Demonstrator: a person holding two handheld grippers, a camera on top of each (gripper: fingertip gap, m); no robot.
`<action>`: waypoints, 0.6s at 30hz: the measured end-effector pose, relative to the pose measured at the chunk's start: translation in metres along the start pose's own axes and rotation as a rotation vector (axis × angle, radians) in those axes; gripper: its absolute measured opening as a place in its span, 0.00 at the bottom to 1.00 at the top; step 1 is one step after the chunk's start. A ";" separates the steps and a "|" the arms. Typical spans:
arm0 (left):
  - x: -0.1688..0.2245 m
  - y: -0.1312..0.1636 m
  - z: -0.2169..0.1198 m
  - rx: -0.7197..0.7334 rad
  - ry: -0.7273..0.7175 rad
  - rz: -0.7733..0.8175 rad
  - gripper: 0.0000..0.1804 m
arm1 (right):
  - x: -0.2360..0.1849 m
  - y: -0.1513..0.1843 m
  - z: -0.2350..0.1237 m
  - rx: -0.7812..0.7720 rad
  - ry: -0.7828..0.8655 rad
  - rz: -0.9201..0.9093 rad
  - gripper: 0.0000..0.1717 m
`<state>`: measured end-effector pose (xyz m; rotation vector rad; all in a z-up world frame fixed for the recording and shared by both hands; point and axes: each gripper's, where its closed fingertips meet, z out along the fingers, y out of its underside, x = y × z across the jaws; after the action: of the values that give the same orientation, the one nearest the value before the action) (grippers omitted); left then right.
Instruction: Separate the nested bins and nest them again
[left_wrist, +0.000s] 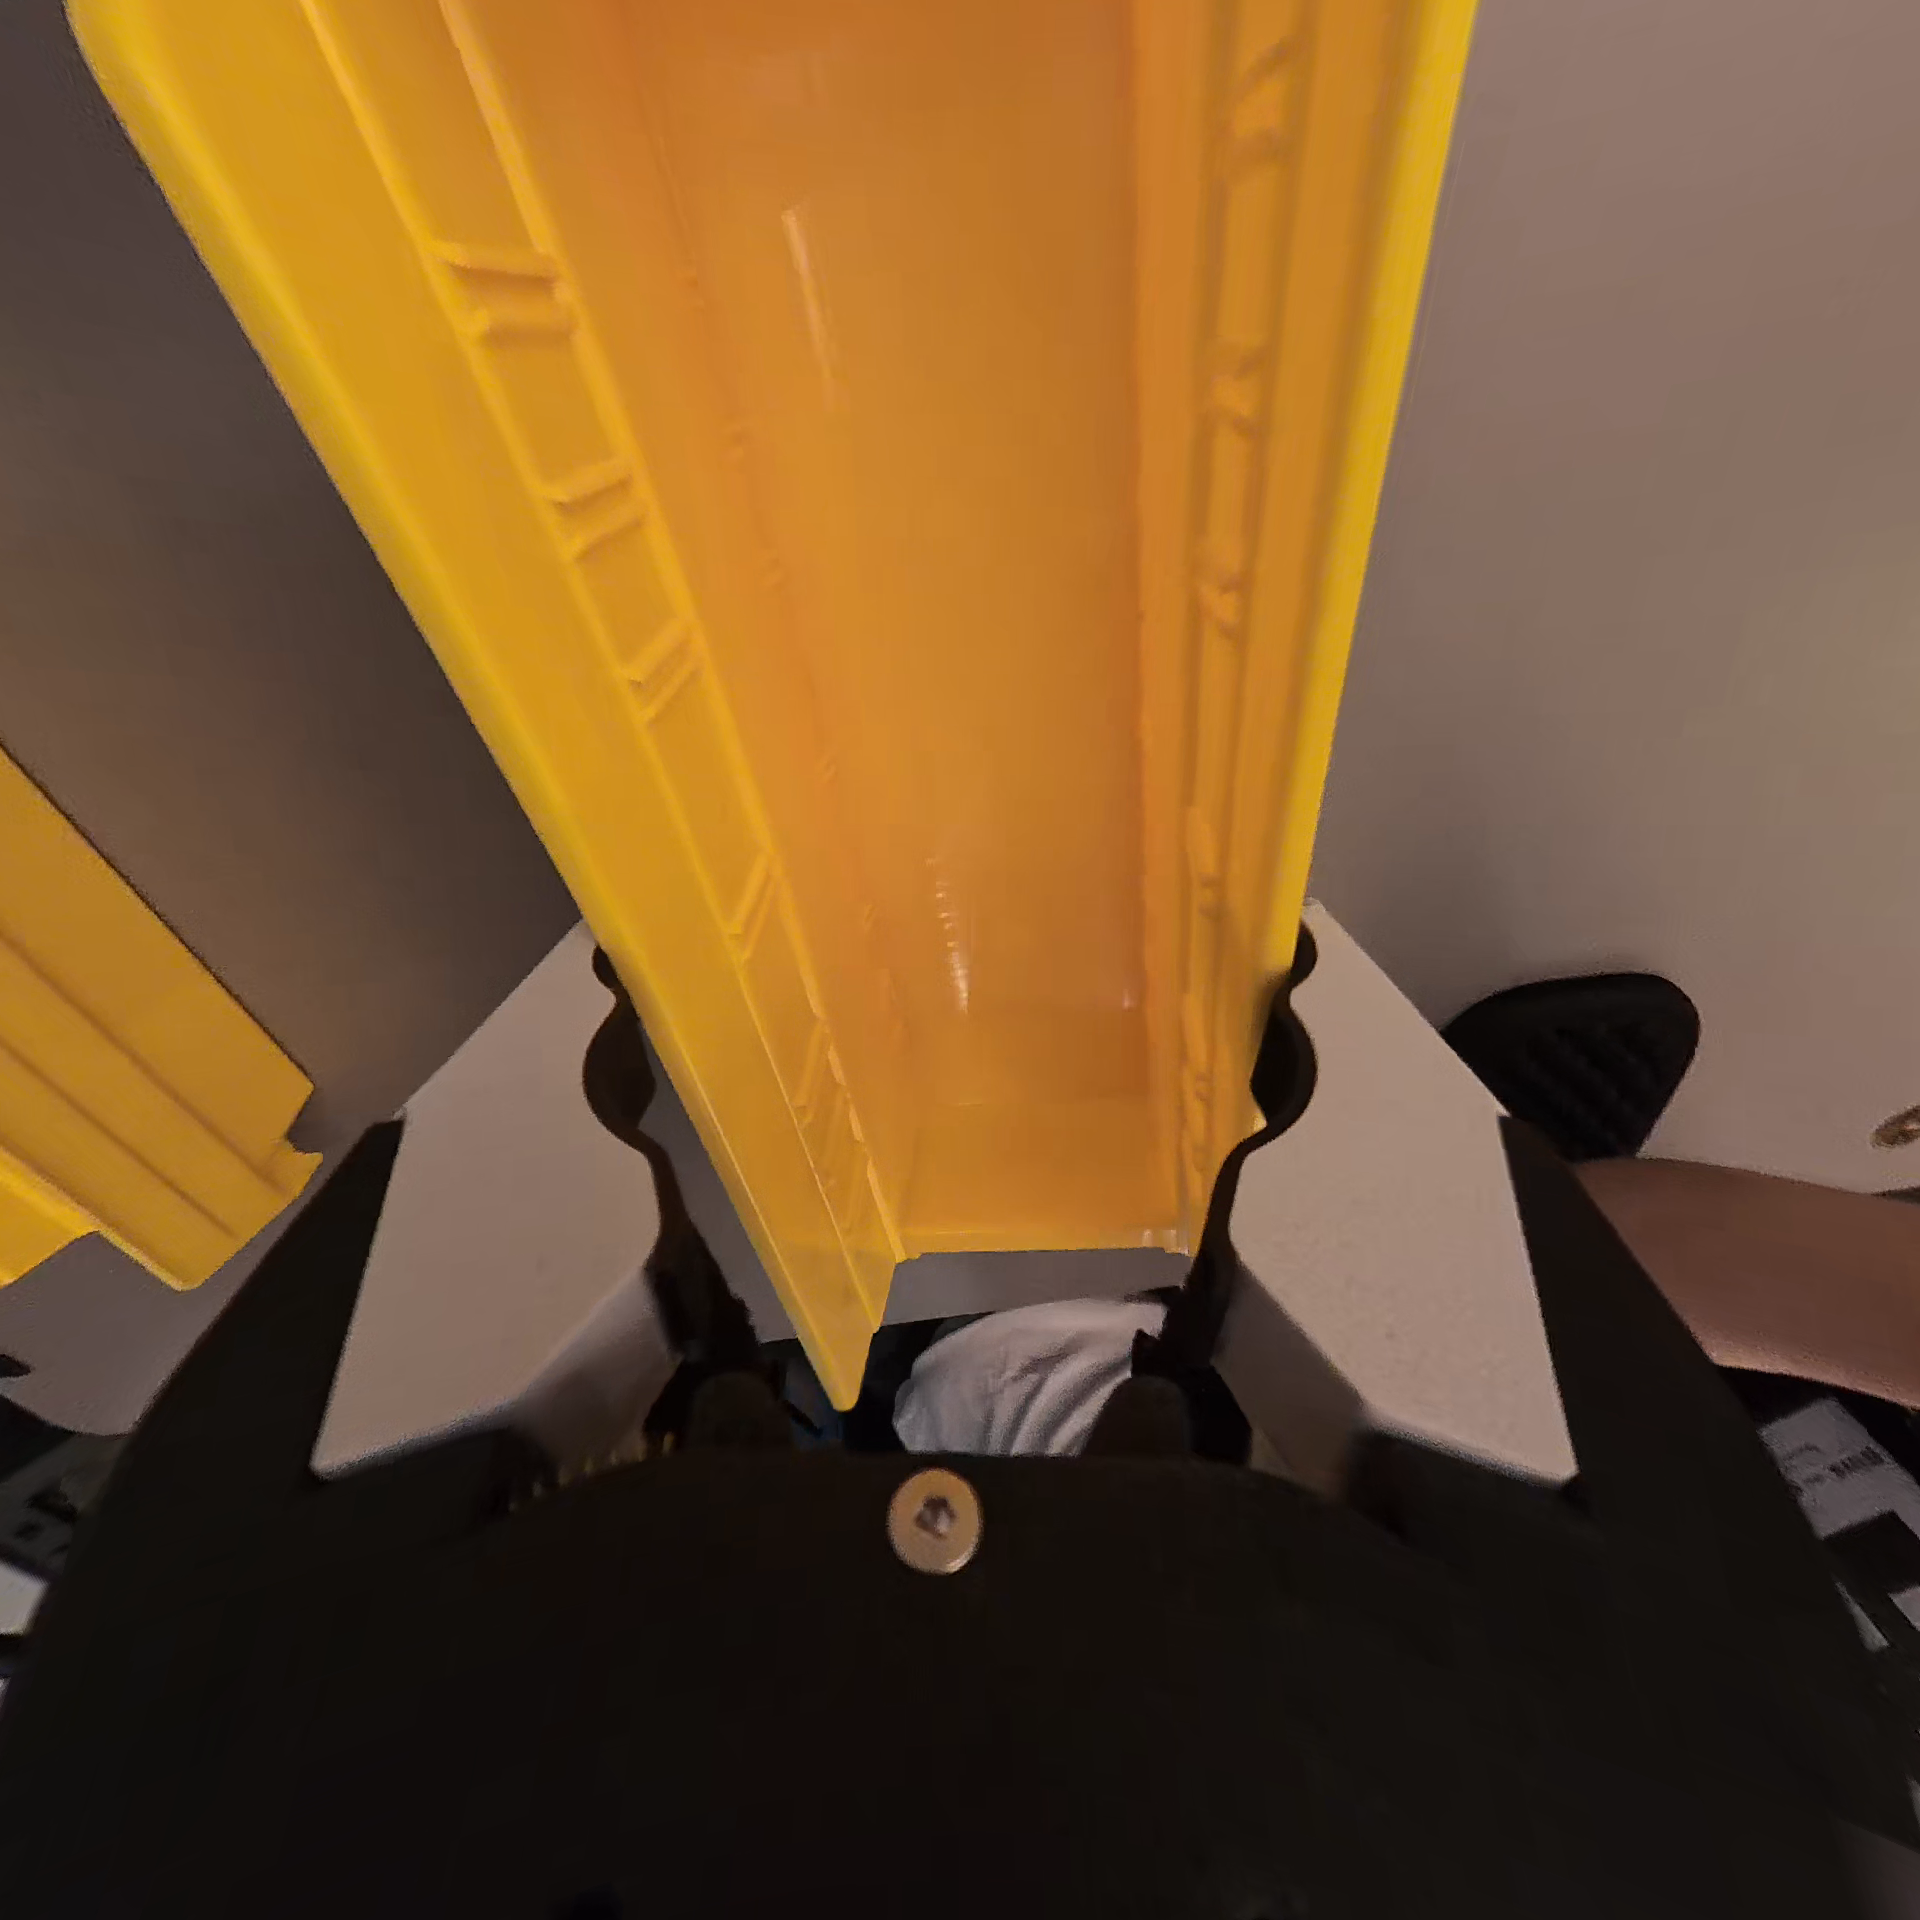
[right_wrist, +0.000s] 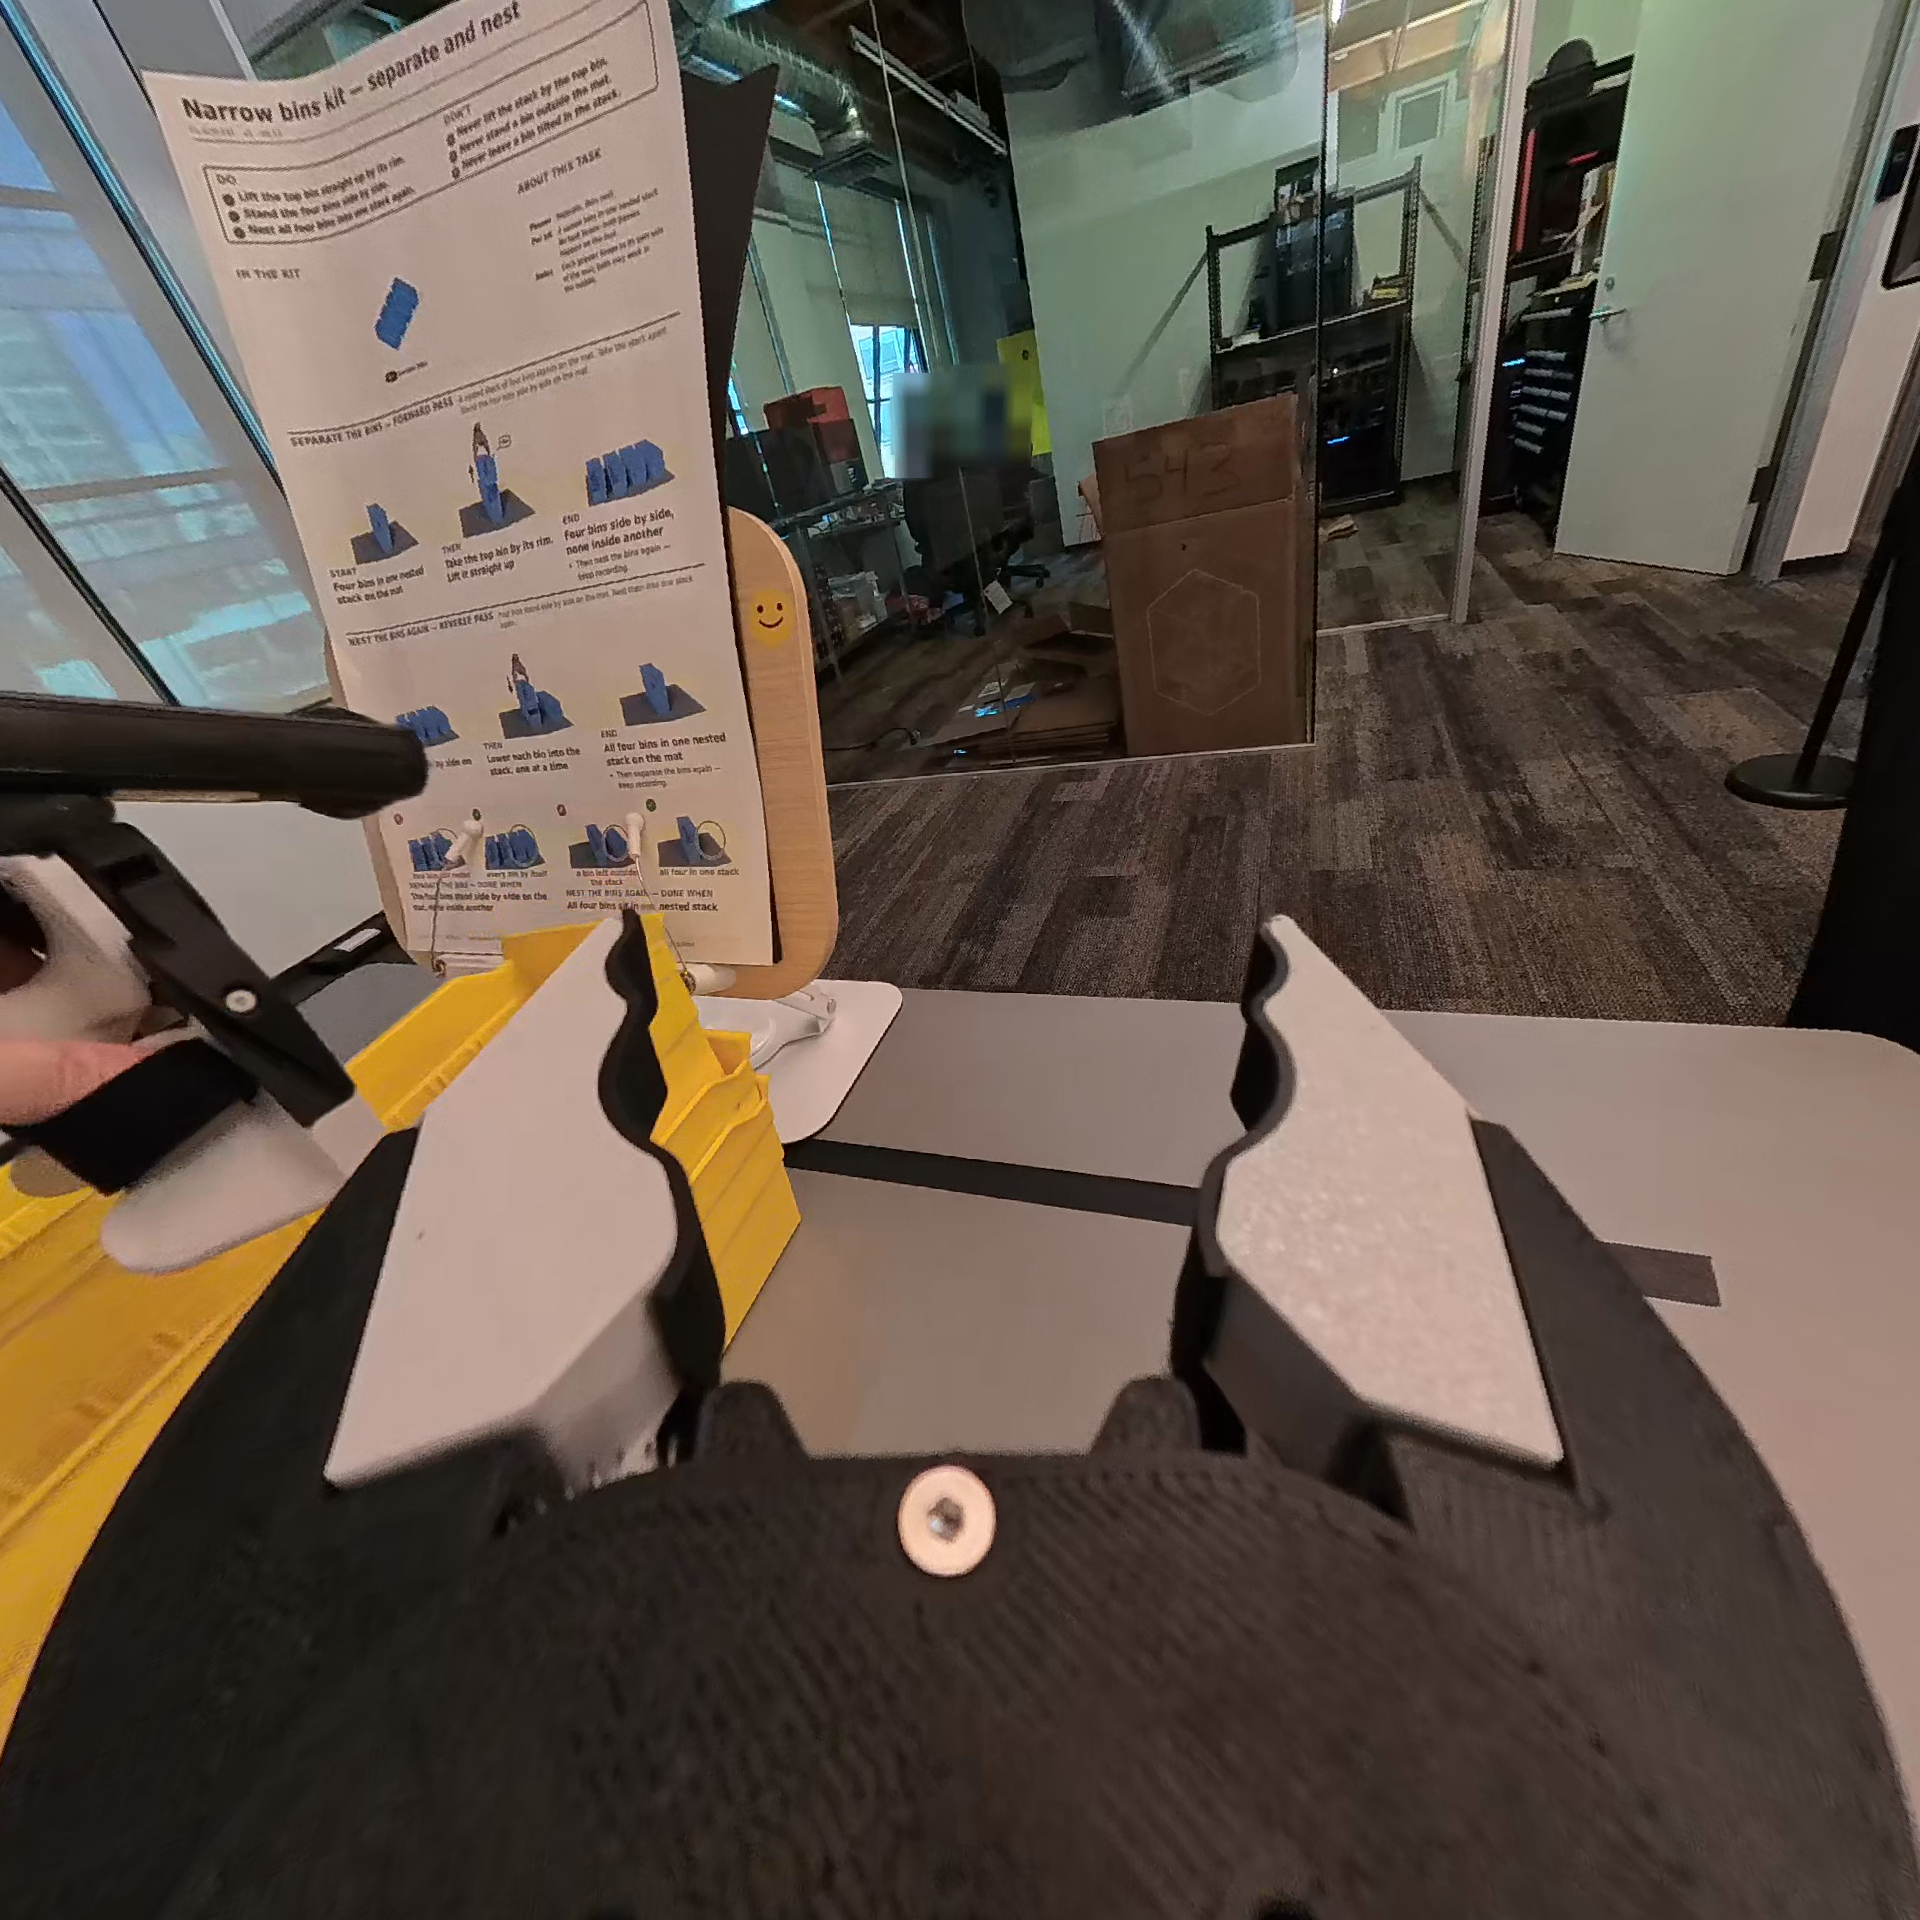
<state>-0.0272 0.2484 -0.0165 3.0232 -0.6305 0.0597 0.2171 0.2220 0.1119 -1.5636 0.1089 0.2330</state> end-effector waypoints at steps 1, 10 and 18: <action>0.001 0.000 0.002 -0.005 -0.018 0.003 0.67 | 0.000 0.000 0.000 -0.001 0.001 -0.001 0.66; 0.005 -0.007 0.025 0.000 -0.082 0.014 0.70 | -0.004 0.011 0.006 -0.042 0.003 -0.025 0.66; 0.002 -0.011 0.017 0.067 -0.013 -0.003 0.65 | -0.005 0.019 0.012 -0.072 0.011 -0.048 0.66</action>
<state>-0.0208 0.2571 -0.0343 3.0909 -0.6378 0.0614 0.2069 0.2334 0.0945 -1.6371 0.0720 0.1927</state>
